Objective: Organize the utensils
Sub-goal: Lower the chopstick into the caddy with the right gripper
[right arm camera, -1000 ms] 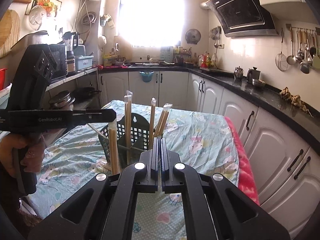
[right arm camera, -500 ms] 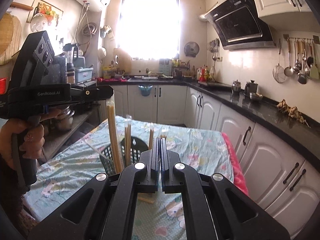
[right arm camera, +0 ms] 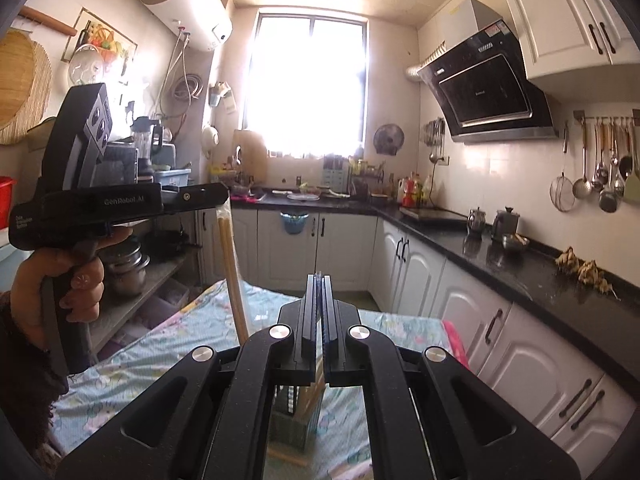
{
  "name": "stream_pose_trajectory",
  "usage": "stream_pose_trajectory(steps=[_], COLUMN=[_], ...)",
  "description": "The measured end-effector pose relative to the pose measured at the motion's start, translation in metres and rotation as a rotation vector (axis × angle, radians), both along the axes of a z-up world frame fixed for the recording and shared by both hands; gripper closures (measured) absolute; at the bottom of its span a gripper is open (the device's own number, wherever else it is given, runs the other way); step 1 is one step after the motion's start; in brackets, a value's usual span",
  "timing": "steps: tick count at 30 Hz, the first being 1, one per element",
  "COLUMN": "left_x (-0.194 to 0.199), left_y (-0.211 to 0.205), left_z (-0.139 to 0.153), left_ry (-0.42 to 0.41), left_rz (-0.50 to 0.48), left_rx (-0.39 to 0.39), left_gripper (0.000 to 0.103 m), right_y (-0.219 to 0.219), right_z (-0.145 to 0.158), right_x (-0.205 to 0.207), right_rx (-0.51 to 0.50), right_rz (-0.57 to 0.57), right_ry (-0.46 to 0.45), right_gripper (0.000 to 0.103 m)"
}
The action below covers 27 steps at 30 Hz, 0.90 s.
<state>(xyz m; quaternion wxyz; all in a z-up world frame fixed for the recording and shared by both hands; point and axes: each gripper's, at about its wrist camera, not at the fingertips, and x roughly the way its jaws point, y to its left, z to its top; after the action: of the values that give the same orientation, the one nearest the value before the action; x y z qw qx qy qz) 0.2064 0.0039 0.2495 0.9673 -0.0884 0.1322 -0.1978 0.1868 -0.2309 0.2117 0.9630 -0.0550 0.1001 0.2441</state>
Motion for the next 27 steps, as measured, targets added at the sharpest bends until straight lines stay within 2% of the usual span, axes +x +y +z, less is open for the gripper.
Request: stream_pose_trajectory(steps=[7,14,27], left_x=[0.013,0.031,0.050], left_y=[0.018,0.023,0.010], left_z=[0.002,-0.022,-0.070], left_ry=[-0.007,0.023,0.030], left_rz=[0.068,0.089,0.131], left_rx=[0.000,-0.004,0.090], left_gripper=[0.103,0.103,0.103], right_y=[0.007,0.013,0.023], right_z=[0.003,-0.014,-0.042], right_x=[0.016,0.030,0.048], right_rx=[-0.016,-0.041,-0.064], right_rz=[-0.008,-0.025,-0.036], right_ry=[0.000,0.041,0.104], right_gripper=[0.101,0.101,0.101])
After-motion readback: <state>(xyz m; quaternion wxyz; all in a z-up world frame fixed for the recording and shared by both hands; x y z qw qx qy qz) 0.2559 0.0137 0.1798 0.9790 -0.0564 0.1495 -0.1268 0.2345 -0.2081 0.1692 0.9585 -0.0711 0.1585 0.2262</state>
